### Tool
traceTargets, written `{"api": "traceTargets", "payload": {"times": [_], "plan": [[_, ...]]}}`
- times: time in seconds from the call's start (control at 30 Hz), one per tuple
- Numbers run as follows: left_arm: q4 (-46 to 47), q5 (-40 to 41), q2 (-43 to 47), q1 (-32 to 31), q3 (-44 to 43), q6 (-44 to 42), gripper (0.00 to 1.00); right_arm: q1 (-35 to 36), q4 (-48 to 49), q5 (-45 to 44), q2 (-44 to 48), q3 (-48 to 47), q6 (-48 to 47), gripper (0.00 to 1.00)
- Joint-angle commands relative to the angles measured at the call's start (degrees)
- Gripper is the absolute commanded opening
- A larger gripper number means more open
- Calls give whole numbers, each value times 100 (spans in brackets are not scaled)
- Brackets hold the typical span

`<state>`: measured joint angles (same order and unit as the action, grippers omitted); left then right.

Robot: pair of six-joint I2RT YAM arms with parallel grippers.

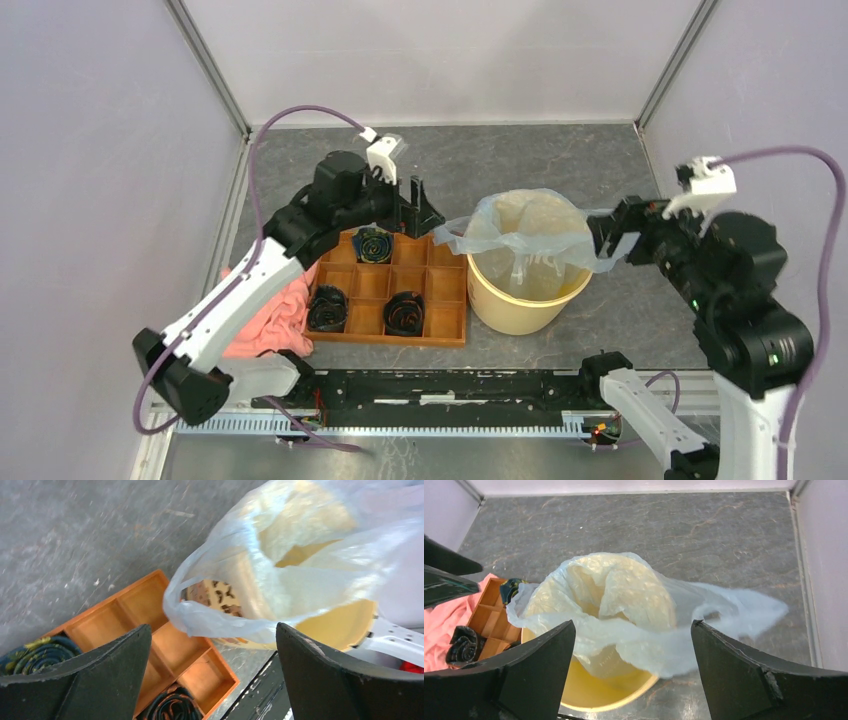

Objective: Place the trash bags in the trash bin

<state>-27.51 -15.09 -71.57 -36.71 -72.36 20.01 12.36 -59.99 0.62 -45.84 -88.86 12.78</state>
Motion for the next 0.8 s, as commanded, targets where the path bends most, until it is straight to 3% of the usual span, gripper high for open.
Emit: {"api": "traceTargets", "payload": {"times": [0.0, 0.1, 0.27, 0.4, 0.57, 0.77], "plan": [[535, -656, 500, 23, 261, 121, 100, 5, -239, -876, 551, 301, 683, 95], [1131, -1057, 450, 19, 595, 901, 100, 8, 29, -1261, 752, 694, 1203, 98], [1183, -273, 364, 40, 755, 2680, 98, 9, 422, -1224, 780, 1115, 1888, 98], [1483, -329, 295, 49, 909, 3861, 92, 8, 425, -1464, 824, 1407, 1928, 98], [1318, -201, 67, 45, 863, 4604, 89, 7, 844, -2127, 1026, 2135, 1875, 86], [1185, -235, -64, 48, 999, 4916, 76, 6, 921, -2003, 1048, 2183, 1588, 65]]}}
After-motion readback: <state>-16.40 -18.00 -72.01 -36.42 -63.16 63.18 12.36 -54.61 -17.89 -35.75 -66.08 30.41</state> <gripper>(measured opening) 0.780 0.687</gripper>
